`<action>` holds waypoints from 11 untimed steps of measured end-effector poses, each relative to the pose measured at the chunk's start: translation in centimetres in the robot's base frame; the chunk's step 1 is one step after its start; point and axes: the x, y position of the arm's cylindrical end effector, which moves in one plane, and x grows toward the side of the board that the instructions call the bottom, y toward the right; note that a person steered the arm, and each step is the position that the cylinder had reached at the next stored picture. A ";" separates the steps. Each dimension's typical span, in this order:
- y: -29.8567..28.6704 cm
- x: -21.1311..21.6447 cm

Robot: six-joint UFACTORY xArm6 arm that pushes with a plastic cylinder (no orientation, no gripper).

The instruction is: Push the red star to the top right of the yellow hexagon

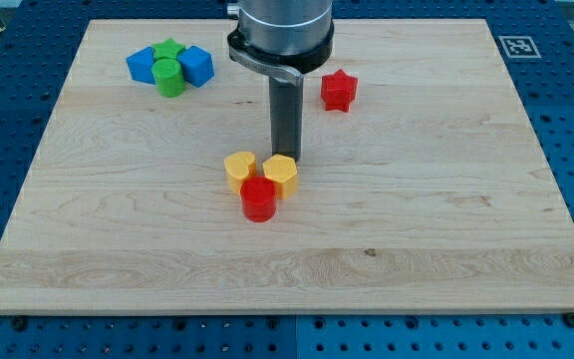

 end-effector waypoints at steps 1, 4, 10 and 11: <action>0.1 0.0; 15.0 -9.4; 6.7 -3.4; 8.0 -3.1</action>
